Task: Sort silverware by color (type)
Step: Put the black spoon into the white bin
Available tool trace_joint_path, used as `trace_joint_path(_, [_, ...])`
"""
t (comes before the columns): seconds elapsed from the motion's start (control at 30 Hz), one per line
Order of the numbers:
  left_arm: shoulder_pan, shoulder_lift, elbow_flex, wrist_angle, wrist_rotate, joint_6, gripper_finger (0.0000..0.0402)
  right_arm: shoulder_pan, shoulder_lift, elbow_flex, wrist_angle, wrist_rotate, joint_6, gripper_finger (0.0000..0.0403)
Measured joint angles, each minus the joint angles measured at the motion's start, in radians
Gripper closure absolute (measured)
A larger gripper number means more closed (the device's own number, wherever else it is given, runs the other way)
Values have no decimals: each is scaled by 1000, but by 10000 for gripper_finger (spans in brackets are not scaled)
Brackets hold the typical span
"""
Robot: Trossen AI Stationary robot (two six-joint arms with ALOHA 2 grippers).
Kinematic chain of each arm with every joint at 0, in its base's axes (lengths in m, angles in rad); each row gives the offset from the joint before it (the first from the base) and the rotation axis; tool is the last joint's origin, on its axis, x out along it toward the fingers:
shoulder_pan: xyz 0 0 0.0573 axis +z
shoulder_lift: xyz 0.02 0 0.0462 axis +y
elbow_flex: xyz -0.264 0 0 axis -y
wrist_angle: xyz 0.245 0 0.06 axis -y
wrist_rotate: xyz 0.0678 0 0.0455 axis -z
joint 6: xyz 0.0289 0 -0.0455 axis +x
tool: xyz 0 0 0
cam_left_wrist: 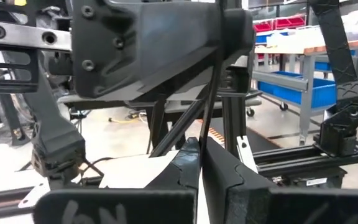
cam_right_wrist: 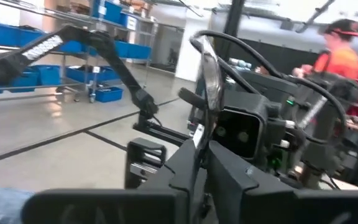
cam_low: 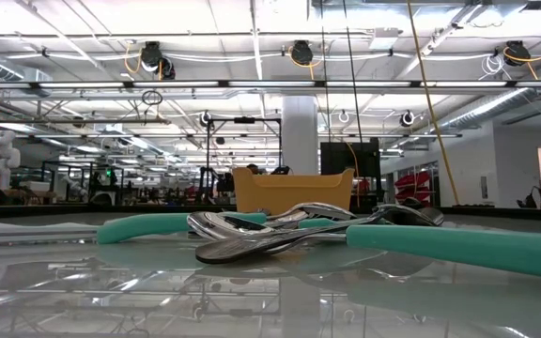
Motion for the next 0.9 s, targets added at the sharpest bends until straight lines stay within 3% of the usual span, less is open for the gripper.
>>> trace_joint_path(0.13, [0,0,0,-3,-102,-34,400,13,-29,1,-83,137,4,328])
trace_joint_path(0.4, [-11,1,0,-1,-410,-90,400,70,-96,1,-264,384,13,269])
trace_joint_path(0.63, [-23,2,0,24,-680,-165,400,86,-92,1,-367,544,40,257])
trace_joint_path(0.9, [-35,2,0,71,-811,-193,401,72,-61,1,-456,648,123,257])
